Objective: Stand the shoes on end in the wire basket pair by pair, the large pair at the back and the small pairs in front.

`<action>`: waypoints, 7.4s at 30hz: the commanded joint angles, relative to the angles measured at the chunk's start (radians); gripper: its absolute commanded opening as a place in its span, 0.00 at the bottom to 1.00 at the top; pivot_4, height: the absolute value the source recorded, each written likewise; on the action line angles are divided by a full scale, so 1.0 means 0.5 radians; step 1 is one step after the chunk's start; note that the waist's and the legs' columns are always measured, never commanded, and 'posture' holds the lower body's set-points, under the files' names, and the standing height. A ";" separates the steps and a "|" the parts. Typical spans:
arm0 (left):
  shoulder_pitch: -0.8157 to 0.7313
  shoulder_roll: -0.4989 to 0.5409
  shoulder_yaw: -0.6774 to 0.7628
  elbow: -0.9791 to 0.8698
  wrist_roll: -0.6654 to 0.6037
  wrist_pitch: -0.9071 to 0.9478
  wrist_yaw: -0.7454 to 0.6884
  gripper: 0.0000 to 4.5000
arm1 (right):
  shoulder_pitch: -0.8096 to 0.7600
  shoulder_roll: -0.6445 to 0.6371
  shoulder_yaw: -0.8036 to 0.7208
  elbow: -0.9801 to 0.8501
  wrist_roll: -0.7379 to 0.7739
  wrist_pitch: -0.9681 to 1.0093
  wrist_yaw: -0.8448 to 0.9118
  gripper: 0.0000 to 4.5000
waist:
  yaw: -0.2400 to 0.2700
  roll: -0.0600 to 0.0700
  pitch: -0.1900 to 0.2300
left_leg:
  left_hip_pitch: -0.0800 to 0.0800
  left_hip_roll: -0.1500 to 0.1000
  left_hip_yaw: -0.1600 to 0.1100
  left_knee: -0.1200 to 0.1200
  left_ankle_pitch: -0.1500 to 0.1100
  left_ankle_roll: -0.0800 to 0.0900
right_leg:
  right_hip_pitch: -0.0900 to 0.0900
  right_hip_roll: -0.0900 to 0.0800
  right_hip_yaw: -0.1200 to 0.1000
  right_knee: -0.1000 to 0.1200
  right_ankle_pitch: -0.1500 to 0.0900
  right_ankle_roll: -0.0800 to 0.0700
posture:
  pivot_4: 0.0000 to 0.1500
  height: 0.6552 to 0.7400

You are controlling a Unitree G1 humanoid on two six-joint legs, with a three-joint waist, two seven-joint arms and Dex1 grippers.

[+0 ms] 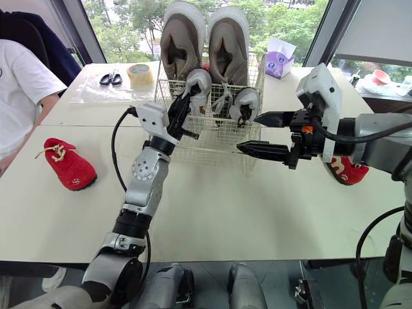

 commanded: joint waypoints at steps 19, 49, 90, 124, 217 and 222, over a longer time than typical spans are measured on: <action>0.166 0.583 0.161 -1.215 -0.166 1.013 -0.142 0.98 | 0.053 0.036 0.037 0.095 -0.087 -0.229 0.008 1.00 | -0.003 0.001 0.000 | 0.000 0.000 -0.001 -0.001 0.000 0.000 | 0.000 0.001 0.000 0.000 -0.001 -0.001 | 1.00 1.00; 0.115 1.344 0.372 -1.149 -2.228 2.662 -0.839 0.99 | 1.854 1.050 -0.951 0.018 -0.980 -1.453 -0.659 1.00 | -0.018 0.015 -0.005 | 0.034 0.001 -0.001 -0.010 0.004 -0.011 | 0.026 0.010 0.009 0.002 -0.020 -0.015 | 1.00 1.00; -0.589 1.732 0.899 -0.306 -2.899 2.616 -0.361 1.00 | -0.170 0.419 -0.405 1.104 -0.975 -1.968 -0.352 0.06 | -0.055 0.027 0.003 | 0.034 0.000 0.000 -0.025 0.017 -0.032 | 0.019 0.009 0.009 0.005 -0.018 -0.006 | 1.00 1.00; -1.309 1.288 0.684 0.158 -2.480 2.660 -0.741 0.13 | -1.007 0.526 0.530 0.593 -1.202 -1.894 0.589 0.06 | -0.055 0.016 0.003 | 0.032 -0.001 0.004 -0.037 0.019 -0.035 | 0.012 0.006 0.006 0.002 -0.018 -0.005 | 1.00 1.00; 0.745 1.108 0.617 -1.660 -1.924 1.864 0.124 0.98 | -0.530 0.323 0.463 0.741 -0.683 -1.387 0.516 0.27 | -0.039 0.016 0.003 | 0.016 -0.002 0.002 -0.036 0.007 -0.014 | 0.001 0.001 0.003 -0.006 -0.021 -0.016 | 1.00 1.00; 0.760 1.132 0.639 -1.651 -1.928 1.857 0.107 0.98 | -0.465 0.362 0.526 0.817 -0.917 -1.578 0.607 0.27 | -0.045 0.016 0.003 | 0.013 -0.002 0.002 -0.036 0.013 -0.025 | 0.000 0.000 0.003 -0.008 -0.021 -0.016 | 1.00 1.00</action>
